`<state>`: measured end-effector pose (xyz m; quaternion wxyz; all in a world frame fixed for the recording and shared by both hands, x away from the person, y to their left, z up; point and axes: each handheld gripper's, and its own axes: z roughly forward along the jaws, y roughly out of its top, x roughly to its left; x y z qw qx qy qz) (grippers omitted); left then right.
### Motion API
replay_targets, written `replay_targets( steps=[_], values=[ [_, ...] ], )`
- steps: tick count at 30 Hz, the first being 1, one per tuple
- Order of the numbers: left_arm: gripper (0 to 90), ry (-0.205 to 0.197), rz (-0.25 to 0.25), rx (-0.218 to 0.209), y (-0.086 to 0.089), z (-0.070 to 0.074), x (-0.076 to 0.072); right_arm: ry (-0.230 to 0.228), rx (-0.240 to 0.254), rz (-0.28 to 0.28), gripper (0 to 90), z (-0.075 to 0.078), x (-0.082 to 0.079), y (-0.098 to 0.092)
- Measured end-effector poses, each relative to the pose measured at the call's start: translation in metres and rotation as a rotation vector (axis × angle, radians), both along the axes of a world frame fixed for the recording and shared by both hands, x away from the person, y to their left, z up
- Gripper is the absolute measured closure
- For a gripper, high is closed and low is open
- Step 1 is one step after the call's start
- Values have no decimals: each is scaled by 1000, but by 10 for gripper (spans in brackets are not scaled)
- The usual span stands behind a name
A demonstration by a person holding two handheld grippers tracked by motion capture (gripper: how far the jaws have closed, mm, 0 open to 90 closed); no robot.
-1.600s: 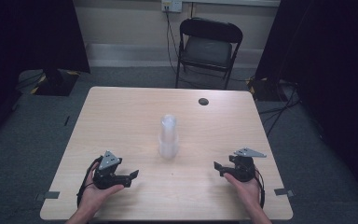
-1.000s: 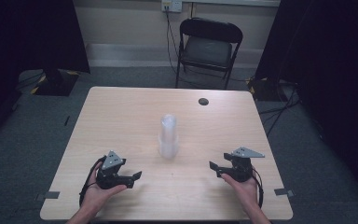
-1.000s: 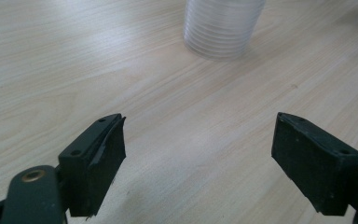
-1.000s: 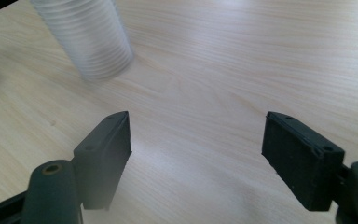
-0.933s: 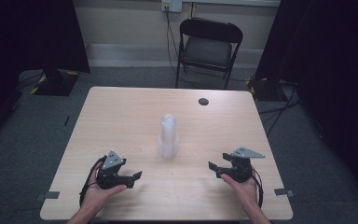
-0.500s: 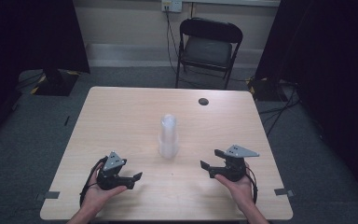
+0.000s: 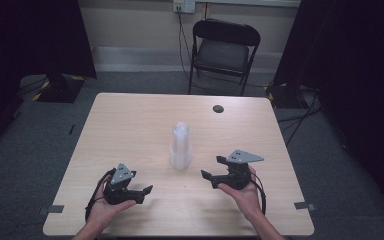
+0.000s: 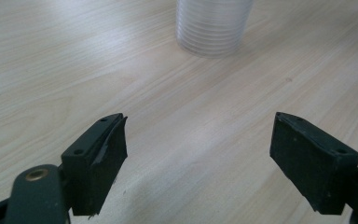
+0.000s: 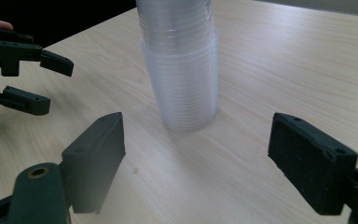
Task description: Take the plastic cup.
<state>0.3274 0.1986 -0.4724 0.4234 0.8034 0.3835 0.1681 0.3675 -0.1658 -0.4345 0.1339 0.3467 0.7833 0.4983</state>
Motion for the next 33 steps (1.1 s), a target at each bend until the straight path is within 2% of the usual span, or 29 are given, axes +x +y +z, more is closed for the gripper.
replay_targets(
  steps=[5, 14, 21, 26, 33],
  values=[
    [189, -3, 1, 1, 1, 1, 0, -16, 19, 4, 184, 5, 5, 6],
    [214, -4, -14, -9, 0, 1, 0, -59, 18, 34, 199, 21, 21, 26],
    [214, -6, -6, -19, 0, 1, -1, -66, 13, 64, 200, 29, 36, 45],
    [214, -1, -10, -15, 0, 0, -1, -78, 45, 78, 180, 33, 42, 54],
    [220, -4, -3, -13, 0, 1, 0, -92, 29, 84, 209, 37, 52, 68]
  ],
)
